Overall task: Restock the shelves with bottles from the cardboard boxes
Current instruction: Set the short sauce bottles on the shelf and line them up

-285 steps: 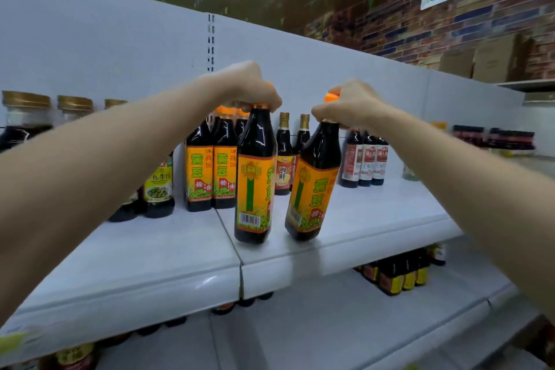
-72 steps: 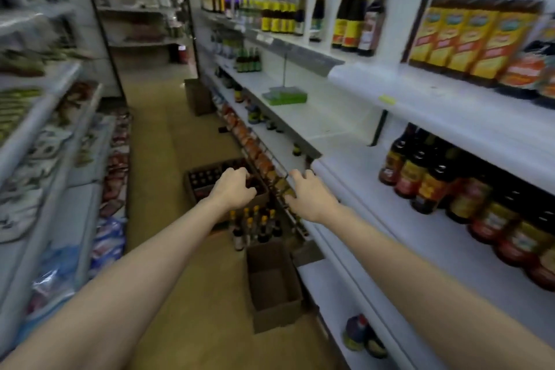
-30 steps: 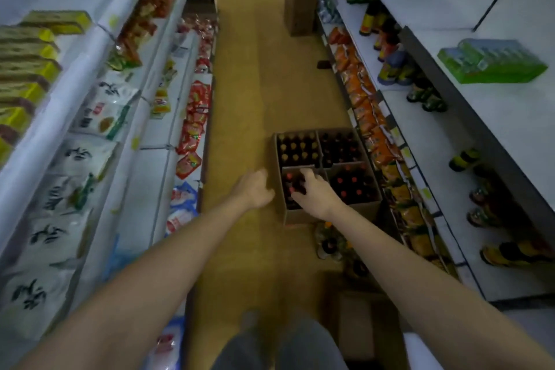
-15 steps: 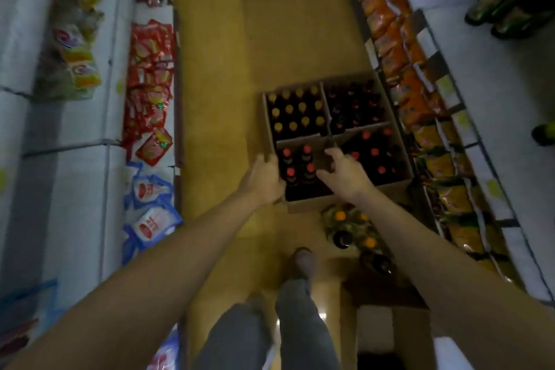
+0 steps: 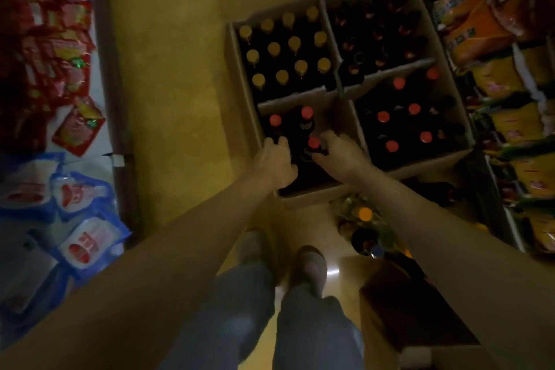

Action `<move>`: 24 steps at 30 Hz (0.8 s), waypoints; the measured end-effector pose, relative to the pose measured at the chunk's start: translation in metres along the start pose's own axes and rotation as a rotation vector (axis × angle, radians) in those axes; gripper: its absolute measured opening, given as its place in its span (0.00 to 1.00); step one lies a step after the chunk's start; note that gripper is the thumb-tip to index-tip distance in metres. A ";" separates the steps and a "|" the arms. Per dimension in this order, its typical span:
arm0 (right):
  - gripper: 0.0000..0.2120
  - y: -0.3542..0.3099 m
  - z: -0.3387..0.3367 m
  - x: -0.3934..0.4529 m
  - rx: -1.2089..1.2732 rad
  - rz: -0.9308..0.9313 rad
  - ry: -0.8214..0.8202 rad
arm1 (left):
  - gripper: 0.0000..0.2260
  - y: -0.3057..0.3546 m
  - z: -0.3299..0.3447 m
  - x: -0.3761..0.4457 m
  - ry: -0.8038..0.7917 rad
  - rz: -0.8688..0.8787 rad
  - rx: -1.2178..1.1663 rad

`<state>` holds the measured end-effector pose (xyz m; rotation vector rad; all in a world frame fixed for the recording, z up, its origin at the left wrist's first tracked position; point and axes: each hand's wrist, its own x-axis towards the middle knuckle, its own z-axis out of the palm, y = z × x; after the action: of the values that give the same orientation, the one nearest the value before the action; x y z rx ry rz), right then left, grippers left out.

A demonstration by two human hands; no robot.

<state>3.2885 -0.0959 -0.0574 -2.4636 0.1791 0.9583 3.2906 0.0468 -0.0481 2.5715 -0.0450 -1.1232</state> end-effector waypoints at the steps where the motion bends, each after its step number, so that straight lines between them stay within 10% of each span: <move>1: 0.22 0.004 0.010 0.015 -0.008 -0.010 0.006 | 0.22 -0.006 0.010 0.017 -0.018 -0.003 0.017; 24: 0.18 0.047 0.080 0.116 -0.358 -0.063 0.141 | 0.18 -0.036 0.071 0.131 0.112 0.088 0.286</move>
<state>3.3131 -0.0923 -0.2040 -2.8470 -0.0278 0.8505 3.3260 0.0392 -0.1965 2.8458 -0.3102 -1.0014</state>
